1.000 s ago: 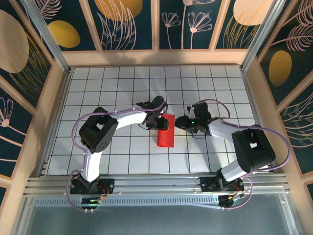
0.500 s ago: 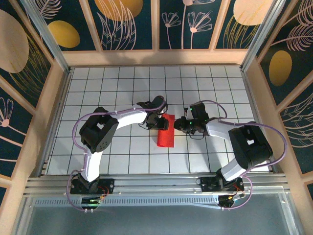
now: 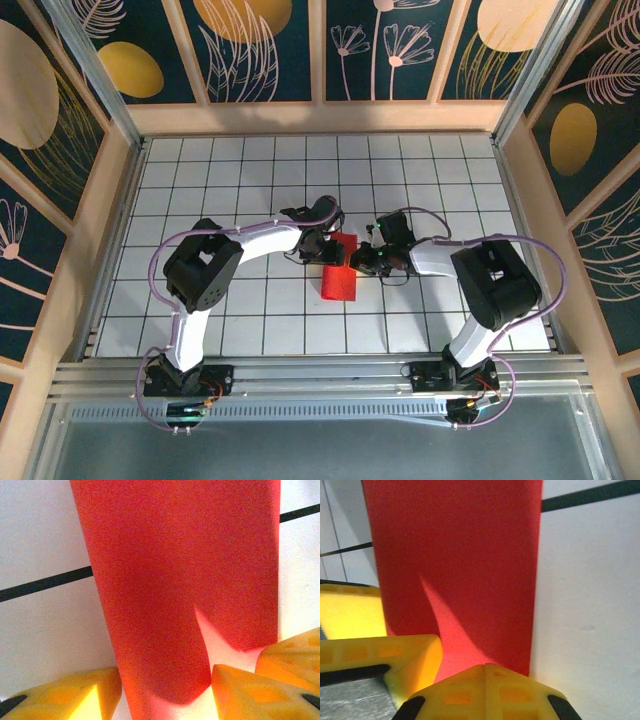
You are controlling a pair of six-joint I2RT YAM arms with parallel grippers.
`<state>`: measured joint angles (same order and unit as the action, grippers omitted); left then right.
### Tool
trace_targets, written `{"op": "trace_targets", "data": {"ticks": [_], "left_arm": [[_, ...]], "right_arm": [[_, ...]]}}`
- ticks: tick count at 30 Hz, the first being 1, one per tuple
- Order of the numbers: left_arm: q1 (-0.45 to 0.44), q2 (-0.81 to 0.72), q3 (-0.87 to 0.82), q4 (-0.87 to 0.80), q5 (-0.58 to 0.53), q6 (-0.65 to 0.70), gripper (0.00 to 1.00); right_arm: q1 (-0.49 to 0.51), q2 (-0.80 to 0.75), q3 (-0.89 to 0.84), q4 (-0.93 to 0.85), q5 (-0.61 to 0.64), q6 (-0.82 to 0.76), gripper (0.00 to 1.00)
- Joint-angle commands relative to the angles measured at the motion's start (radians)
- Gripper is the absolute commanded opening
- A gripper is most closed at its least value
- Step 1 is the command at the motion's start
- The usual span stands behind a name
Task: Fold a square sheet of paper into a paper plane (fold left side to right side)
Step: Hold the square sheet of paper at the center of the table.
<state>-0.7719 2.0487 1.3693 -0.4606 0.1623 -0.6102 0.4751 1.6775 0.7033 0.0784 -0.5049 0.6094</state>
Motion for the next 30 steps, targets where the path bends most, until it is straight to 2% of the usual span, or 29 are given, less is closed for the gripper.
{"op": "trace_targets", "data": {"ticks": [1,5,11,20,22,24,25,29,30], "left_arm": [[-0.023,0.136,-0.049,0.022,0.01,0.005,0.54],[-0.023,0.126,-0.052,0.015,-0.026,0.007,0.55],[-0.017,0.05,-0.071,0.041,-0.053,0.008,0.61],[0.04,-0.229,-0.157,0.125,-0.096,-0.002,0.73],[0.049,-0.273,-0.178,0.156,-0.076,-0.007,0.73],[0.051,-0.298,-0.202,0.202,-0.023,-0.009,0.69],[0.051,-0.306,-0.216,0.233,0.013,-0.013,0.63],[0.052,-0.283,-0.266,0.356,0.17,-0.036,0.32],[0.051,-0.274,-0.273,0.373,0.19,-0.041,0.26]], "right_arm": [[0.009,0.025,0.018,-0.032,0.025,-0.021,0.02],[0.011,0.044,0.015,-0.08,0.06,-0.043,0.0],[0.012,0.076,0.012,-0.129,0.096,-0.068,0.0],[0.013,0.09,0.001,-0.133,0.125,-0.065,0.0],[0.013,0.088,0.001,-0.136,0.132,-0.065,0.0],[0.013,0.088,-0.001,-0.14,0.135,-0.066,0.0],[0.014,0.089,-0.001,-0.141,0.138,-0.068,0.0],[0.013,0.089,-0.001,-0.147,0.144,-0.073,0.0],[0.013,0.089,-0.001,-0.148,0.146,-0.073,0.0]]}}
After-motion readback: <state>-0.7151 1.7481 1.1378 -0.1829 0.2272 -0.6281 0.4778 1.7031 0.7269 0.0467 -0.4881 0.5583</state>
